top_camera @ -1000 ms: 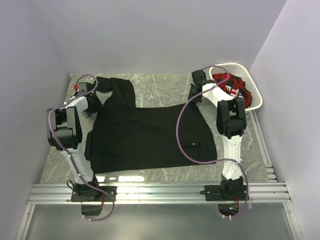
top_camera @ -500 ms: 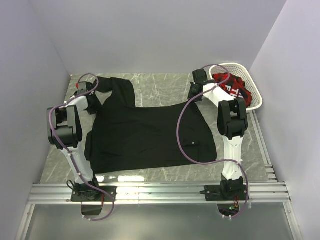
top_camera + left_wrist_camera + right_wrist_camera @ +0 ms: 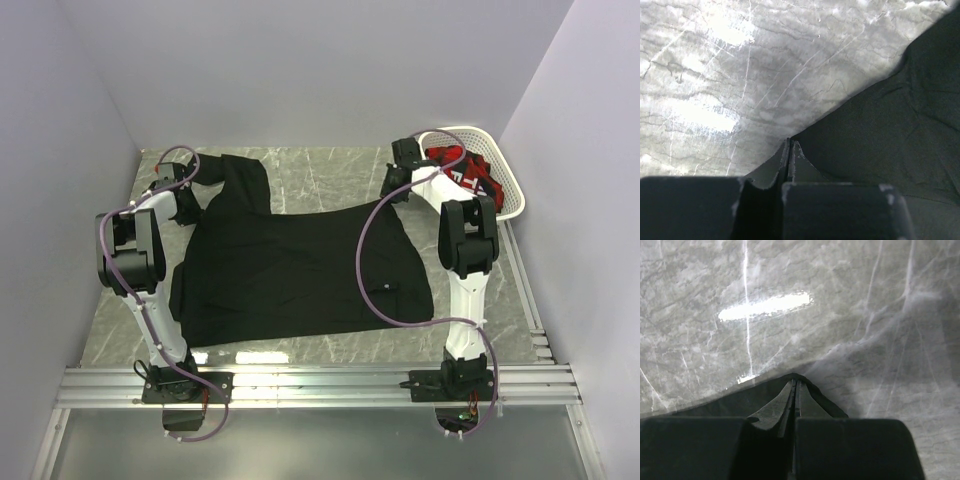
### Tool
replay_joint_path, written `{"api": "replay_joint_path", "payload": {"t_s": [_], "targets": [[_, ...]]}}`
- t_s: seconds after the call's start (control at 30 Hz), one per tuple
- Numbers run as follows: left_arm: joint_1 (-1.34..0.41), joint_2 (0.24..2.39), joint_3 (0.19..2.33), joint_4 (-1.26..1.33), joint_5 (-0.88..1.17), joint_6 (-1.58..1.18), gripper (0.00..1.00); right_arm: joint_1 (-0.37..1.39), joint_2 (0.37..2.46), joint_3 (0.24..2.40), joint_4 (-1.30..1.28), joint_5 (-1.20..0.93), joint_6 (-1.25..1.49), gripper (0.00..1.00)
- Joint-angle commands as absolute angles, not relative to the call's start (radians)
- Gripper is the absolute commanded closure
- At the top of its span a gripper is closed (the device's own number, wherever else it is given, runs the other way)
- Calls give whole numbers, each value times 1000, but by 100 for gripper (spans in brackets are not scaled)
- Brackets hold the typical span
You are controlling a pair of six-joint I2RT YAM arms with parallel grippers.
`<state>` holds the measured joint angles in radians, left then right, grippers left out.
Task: Fold and stack the long sleeve shirts
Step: Fold the shirt
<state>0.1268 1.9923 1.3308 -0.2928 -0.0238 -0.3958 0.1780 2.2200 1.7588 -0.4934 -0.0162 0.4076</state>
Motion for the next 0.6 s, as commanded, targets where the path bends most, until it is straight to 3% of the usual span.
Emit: {"api": "replay_joint_path", "payload": {"t_s": [0.0,0.57], "targets": [[123,1971,1338,-282,-9,-368,99,150,2169,1740,-446,-31,422,100],[120,1770,1247,-241,3,-413,99,126,2059,1638,-359,-103,437,100]]}}
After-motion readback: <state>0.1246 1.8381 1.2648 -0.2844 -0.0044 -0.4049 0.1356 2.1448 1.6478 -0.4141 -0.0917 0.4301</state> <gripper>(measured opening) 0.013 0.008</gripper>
